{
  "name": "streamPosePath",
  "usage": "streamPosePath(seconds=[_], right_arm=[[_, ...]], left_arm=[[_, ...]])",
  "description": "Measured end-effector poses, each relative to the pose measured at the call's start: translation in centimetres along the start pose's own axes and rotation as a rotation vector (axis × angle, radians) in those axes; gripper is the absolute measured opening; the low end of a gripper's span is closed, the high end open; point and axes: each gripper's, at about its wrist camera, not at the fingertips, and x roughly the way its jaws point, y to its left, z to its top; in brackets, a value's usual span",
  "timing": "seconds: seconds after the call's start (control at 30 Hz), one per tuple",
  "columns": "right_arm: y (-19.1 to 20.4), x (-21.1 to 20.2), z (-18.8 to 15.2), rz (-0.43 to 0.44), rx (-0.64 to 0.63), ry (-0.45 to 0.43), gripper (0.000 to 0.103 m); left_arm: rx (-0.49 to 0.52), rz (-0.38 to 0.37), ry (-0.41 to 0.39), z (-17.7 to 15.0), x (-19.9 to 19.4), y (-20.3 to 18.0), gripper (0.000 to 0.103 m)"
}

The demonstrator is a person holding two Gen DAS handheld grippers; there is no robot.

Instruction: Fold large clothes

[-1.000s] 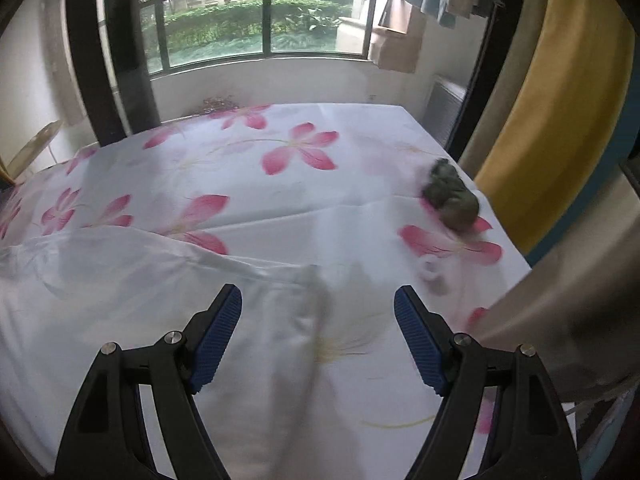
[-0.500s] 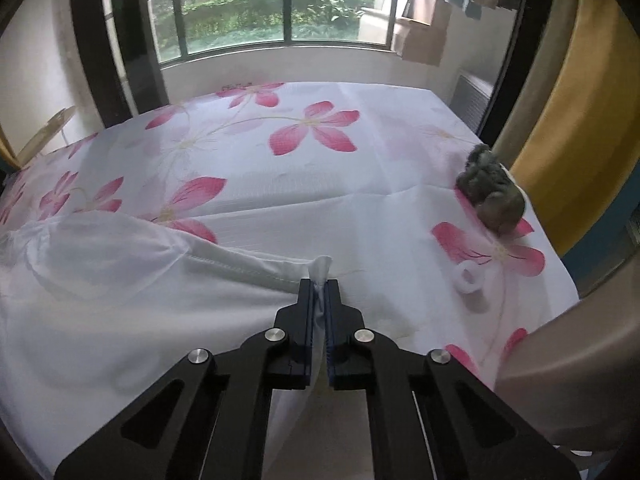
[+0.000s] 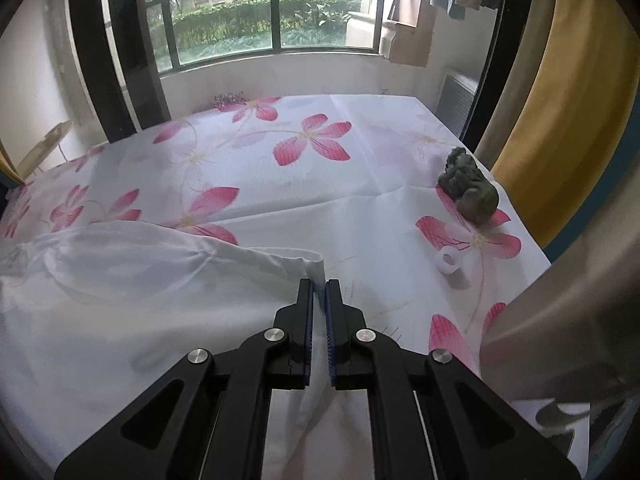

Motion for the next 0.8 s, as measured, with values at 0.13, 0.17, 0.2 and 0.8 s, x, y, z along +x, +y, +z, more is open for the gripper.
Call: streamPosePath(seconds=[0.13,0.17,0.2,0.8], right_arm=[[0.8,-1.3,-0.4,0.020,0.002,-0.016,0.012],[0.9,-1.6,-0.5,0.023,0.002,-0.019,0.018],[1.2,-1.9,-0.6,0.028,0.001,-0.024,0.026],[4.9,-7.2,-4.3,0.085,0.011,-0.083,0.071]], left_arm=[[-0.006,-0.020,-0.036,-0.3,-1.6,-0.6,0.033],[-0.005,-0.023,-0.041,-0.4,-1.8,-0.8,0.034],[-0.004,-0.032,-0.046,-0.6,-2.1,-1.0,0.034],[0.139,-0.188,-0.085,-6.4,-6.6,-8.3,0.035]])
